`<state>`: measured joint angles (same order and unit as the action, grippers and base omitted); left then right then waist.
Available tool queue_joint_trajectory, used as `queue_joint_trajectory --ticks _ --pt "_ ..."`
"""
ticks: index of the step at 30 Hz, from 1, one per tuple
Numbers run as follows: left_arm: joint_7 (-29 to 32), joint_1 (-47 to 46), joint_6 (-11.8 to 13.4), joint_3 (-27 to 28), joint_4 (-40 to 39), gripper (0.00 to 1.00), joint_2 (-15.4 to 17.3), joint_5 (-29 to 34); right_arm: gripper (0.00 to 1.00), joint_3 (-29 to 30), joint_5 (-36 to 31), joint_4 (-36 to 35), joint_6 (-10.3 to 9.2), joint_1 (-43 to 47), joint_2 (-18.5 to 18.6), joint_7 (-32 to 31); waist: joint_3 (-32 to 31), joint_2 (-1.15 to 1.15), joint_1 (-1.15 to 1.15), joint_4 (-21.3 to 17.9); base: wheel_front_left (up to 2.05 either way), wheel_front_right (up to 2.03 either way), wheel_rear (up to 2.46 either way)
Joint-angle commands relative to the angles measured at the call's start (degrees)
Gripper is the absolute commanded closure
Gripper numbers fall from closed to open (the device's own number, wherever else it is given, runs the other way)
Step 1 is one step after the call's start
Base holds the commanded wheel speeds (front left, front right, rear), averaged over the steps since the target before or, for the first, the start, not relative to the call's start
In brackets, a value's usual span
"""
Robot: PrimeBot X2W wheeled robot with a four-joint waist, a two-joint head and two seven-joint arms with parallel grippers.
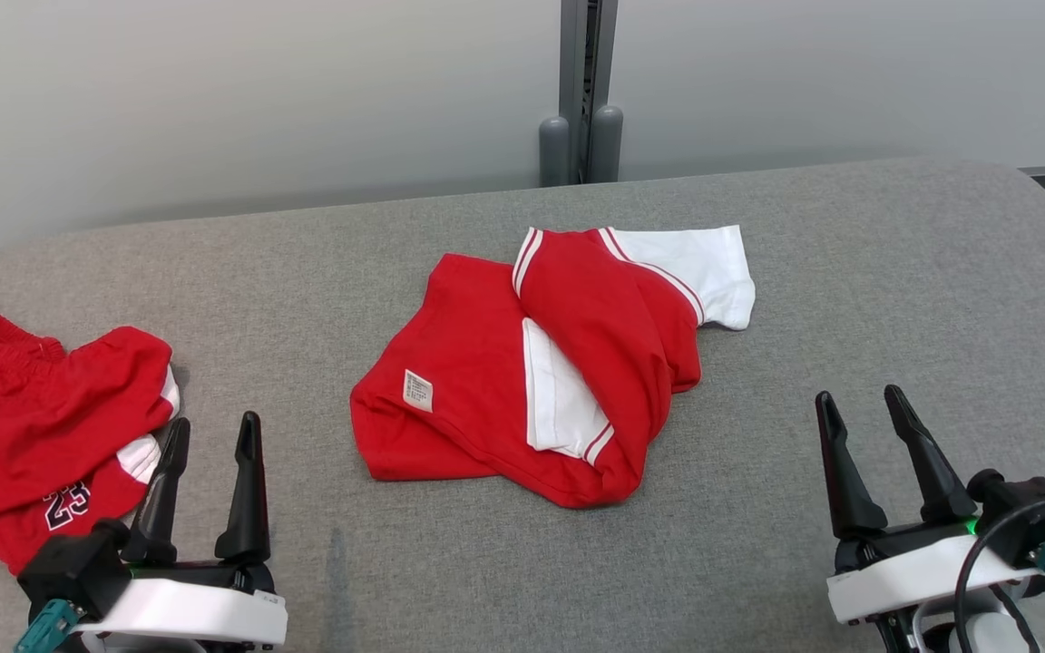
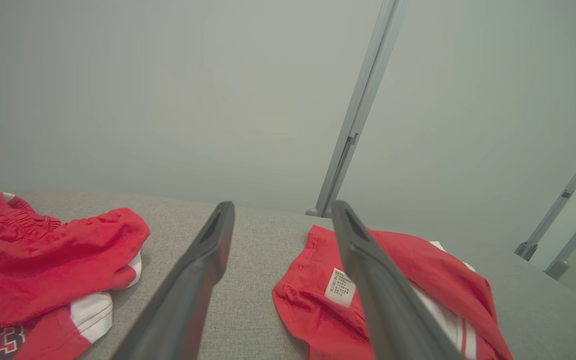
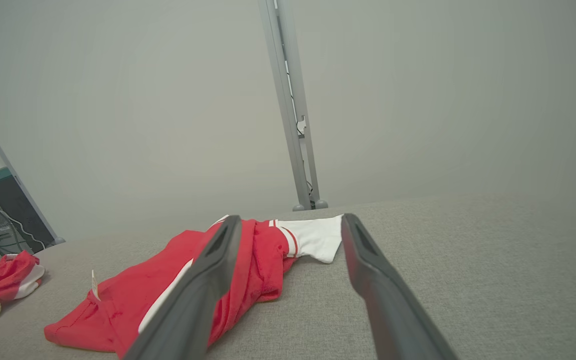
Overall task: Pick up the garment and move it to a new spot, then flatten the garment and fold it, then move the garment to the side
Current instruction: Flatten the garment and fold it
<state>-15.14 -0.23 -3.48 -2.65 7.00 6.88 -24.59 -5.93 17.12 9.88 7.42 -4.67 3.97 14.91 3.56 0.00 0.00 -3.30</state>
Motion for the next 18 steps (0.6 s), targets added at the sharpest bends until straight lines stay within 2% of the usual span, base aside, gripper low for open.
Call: queue_joint_trajectory --ticks 1,6,12,18 --pt "-0.07 -0.74 -0.35 0.44 0.21 0.0 -0.04 0.57 0.0 -0.13 0.15 0.26 0.14 -0.92 0.33 0.36 0.07 0.0 0.0 -0.04 0.0 0.0 0.0" --pt "-0.07 -1.01 -0.94 0.82 0.64 0.0 -0.68 0.98 0.0 -3.15 0.41 2.25 0.14 -3.41 1.3 0.36 0.43 0.0 0.0 -0.13 0.0 0.0 0.0" --pt "-0.07 -1.9 -1.67 0.65 1.3 0.0 -1.21 1.09 0.0 -8.52 1.35 8.29 0.14 -9.87 3.6 0.14 1.31 0.0 0.0 1.07 0.0 0.0 0.0" --pt "-0.07 -2.77 -2.24 0.65 2.04 0.0 -1.86 0.71 0.0 -14.09 3.54 15.61 0.14 -19.7 5.65 -5.9 2.31 0.0 0.0 3.34 0.0 0.0 0.0"
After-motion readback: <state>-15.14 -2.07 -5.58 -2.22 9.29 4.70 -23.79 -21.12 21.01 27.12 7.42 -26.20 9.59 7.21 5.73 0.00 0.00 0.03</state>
